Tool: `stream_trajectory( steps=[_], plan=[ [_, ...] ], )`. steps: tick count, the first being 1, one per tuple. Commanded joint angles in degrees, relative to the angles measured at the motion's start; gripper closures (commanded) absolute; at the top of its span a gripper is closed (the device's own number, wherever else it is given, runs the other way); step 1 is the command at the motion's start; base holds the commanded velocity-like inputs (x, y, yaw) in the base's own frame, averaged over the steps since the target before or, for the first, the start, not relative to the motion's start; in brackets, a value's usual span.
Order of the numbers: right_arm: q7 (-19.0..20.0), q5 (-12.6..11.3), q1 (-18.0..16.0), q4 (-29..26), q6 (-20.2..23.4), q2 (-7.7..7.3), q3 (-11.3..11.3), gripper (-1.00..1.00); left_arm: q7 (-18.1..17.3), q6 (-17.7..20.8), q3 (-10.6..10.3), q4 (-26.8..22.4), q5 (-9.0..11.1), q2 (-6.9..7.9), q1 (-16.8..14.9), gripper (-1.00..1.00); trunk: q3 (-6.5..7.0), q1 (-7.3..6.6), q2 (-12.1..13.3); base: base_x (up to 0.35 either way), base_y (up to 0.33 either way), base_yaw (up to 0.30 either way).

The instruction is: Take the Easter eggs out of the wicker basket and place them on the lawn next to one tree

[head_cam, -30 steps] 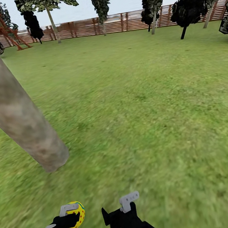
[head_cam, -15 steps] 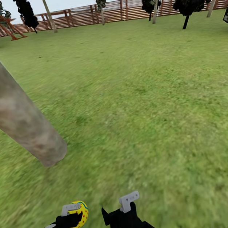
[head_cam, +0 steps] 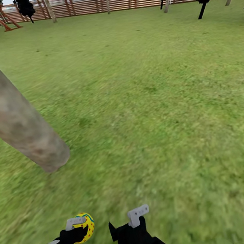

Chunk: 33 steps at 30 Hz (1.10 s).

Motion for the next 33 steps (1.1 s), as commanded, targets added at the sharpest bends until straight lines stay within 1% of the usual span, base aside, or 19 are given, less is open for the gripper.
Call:
stream_trajectory(
  steps=[1,3,7,23,29,30,33],
  plan=[
    [-0.57,-0.59,-0.04,-0.07,0.15,-0.01,0.09,-1.0,-0.02,0.21,-0.14,-0.08,0.33,0.06,-0.02,1.0,-0.27,0.01,-0.03,0.0,0.0,0.0],
    [-0.57,-0.6,-0.04,-0.07,0.15,-0.01,0.09,-1.0,-0.02,0.17,-0.14,-0.08,0.33,0.06,-0.02,1.0,-0.71,0.07,-0.06,0.0,0.0,0.0],
    [-0.57,-0.58,-0.04,-0.07,0.15,-0.01,0.09,-1.0,-0.02,0.16,-0.14,-0.08,0.33,0.06,-0.02,1.0,-0.71,0.07,-0.06,0.0,0.0,0.0],
    [-0.57,-0.53,-0.04,-0.07,0.15,-0.01,0.09,-1.0,-0.02,-0.11,-0.14,-0.08,0.33,0.06,-0.02,1.0,-4.26,0.48,-0.27,0.0,0.0,0.0],
    [-0.57,-0.51,-0.04,-0.07,0.15,-0.01,0.09,-1.0,0.04,-0.2,-0.07,-0.16,0.41,0.06,0.05,1.0,-4.26,0.48,-0.27,0.0,0.0,0.0],
    [-0.57,-0.51,-0.04,-0.07,0.15,-0.01,0.09,-1.0,0.02,-0.19,-0.07,-0.16,0.41,0.06,0.06,-1.0,-4.26,0.48,-0.27,0.0,0.0,0.0],
    [-0.57,-0.51,-0.04,-0.07,0.15,-0.01,0.09,-1.0,0.04,-0.19,-0.06,-0.16,0.41,0.06,0.06,-1.0,-4.26,0.48,-0.27,0.0,0.0,0.0]
  ],
)
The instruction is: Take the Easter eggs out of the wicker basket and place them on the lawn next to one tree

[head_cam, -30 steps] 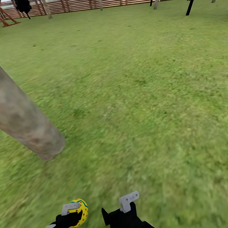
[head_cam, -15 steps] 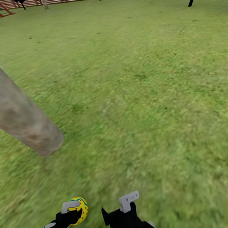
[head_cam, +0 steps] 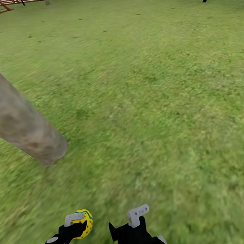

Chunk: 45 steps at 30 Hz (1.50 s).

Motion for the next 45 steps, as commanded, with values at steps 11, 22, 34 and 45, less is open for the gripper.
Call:
stream_trajectory(
  steps=[11,22,34,45],
  plan=[
    [-0.57,-0.6,-0.04,-0.07,0.15,-0.01,0.09,-1.0,-0.24,0.3,-1.61,2.19,1.15,-0.01,0.03,-1.0,0.62,-0.07,0.03,0.0,0.0,0.0],
    [-0.57,-0.6,-0.04,-0.07,0.15,-0.01,0.09,-1.0,-0.27,0.33,-1.71,2.18,1.15,-0.03,0.04,-1.0,3.06,-0.35,0.18,0.0,0.0,0.0],
    [-0.57,-0.53,-0.04,-0.07,0.15,-0.01,0.09,-1.0,-0.4,1.22,-1.43,2.18,1.17,-0.05,-0.07,-1.0,5.72,-0.66,0.34,0.0,0.0,0.0],
    [-0.57,-0.43,-0.04,-0.07,0.15,-0.01,0.08,-1.0,-0.42,1.25,-1.17,2.18,1.23,0.03,-0.03,-1.0,8.16,-0.94,0.49,-0.091,0.0,0.0]
  ],
)
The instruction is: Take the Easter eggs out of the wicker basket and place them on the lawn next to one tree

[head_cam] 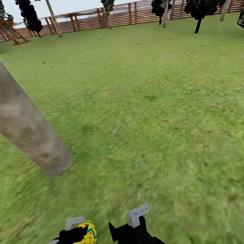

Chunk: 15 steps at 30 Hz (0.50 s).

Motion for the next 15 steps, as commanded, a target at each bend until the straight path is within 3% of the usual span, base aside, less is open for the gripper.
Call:
stream_trajectory(
  steps=[1,15],
  plan=[
    [-0.57,-0.6,-0.04,-0.07,0.16,-0.01,0.1,-1.0,0.04,0.23,-0.12,-0.09,0.34,0.06,-0.02,-1.0,0.19,-0.04,0.0,-0.026,0.0,0.0],
    [-0.54,-0.6,-0.04,-0.07,0.16,-0.01,0.11,-1.0,0.1,0.28,-0.2,-0.85,0.43,0.14,0.07,-1.0,3.29,-0.4,0.18,-0.005,0.0,0.0]
  ],
)
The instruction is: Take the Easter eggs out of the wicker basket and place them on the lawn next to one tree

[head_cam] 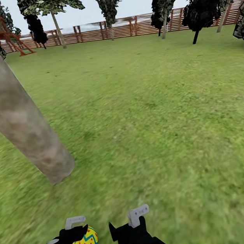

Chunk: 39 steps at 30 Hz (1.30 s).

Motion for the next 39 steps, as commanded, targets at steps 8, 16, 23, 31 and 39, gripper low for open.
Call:
stream_trajectory(
  steps=[8,16,23,31,39],
  plan=[
    [-0.53,-0.6,-0.05,-0.05,0.16,-0.01,0.09,-1.0,0.04,0.2,-0.22,-0.09,0.31,0.07,-0.01,-1.0,1.73,-0.21,0.09,0.0,0.0,0.0],
    [-0.51,-0.63,-0.06,0.03,0.16,-0.01,0.09,-1.0,0.12,0.17,-0.43,-0.09,0.28,0.07,-0.01,-1.0,3.51,-0.42,0.2,-0.064,0.0,0.0],
    [-0.51,-0.63,-0.05,0.13,0.16,0.01,0.09,-1.0,0.21,0.17,-0.54,-0.52,0.27,0.05,0.03,-1.0,5.06,-0.6,0.29,-0.06,0.0,0.0],
    [-0.45,-0.56,-0.07,0.19,0.14,0.0,0.09,-1.0,0.3,0.3,-0.58,-4.96,0.26,0.06,0.06,-1.0,6.83,-0.81,0.4,-0.007,0.0,0.0],
    [-0.28,-0.65,-0.05,0.27,0.1,0.01,0.09,-1.0,0.39,2.08,-0.42,-10.2,0.26,0.25,0.25,-1.0,8.6,-1.01,0.5,0.0,0.0,0.0]
  ],
)
